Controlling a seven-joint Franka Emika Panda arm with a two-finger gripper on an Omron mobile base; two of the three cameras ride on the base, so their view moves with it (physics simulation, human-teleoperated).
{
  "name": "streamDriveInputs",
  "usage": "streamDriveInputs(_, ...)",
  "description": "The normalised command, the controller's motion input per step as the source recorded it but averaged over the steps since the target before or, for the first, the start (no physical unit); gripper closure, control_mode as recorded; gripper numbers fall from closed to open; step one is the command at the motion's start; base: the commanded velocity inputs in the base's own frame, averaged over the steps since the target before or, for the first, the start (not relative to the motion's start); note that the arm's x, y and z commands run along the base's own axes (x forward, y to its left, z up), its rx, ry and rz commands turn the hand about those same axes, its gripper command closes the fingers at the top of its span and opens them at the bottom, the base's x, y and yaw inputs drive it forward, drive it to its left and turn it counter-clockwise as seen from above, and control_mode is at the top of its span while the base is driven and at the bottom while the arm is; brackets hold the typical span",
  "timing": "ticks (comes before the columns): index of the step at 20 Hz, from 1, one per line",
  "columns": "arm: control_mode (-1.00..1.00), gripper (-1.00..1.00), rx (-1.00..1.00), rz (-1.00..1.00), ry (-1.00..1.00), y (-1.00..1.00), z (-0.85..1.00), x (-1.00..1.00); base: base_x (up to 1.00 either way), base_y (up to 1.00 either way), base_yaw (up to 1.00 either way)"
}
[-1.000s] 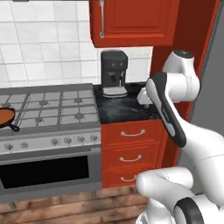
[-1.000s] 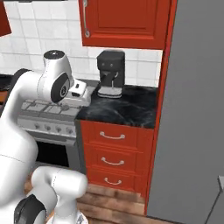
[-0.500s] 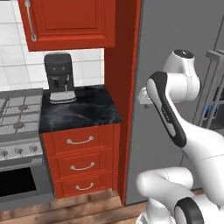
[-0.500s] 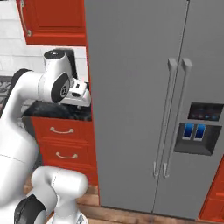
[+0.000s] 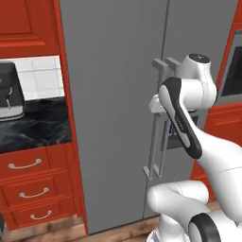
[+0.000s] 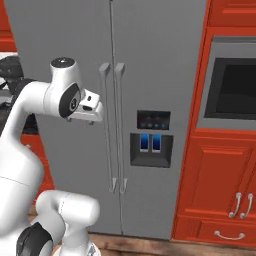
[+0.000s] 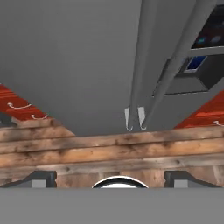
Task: Retrieve the fish from the fridge and place it on the saucepan with marinade on the stove.
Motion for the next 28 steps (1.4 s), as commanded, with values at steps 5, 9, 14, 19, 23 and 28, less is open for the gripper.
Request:
streamDriveInputs(5, 1.00, -1.00, 0.00, 0.00, 0.00, 0.00, 0.00, 0.00, 0.00, -0.84, 0.12)
streamDriveInputs(9, 1.00, -1.00, 0.00, 0.00, 0.00, 0.00, 0.00, 0.00, 0.00, -0.11, 0.07)
streamDriveInputs(14, 1.00, -1.00, 0.00, 0.00, 0.00, 0.00, 0.00, 0.00, -0.29, 0.09, 0.05)
streamDriveInputs(19, 1.00, -1.00, 0.00, 0.00, 0.00, 0.00, 0.00, 0.00, -0.30, 0.45, 0.01)
streamDriveInputs(23, 1.00, -1.00, 0.00, 0.00, 0.00, 0.00, 0.00, 0.00, 0.00, 0.04, 0.00)
streamDriveInputs(28, 1.00, -1.00, 0.00, 0.00, 0.00, 0.00, 0.00, 0.00, 0.00, 0.16, 0.00)
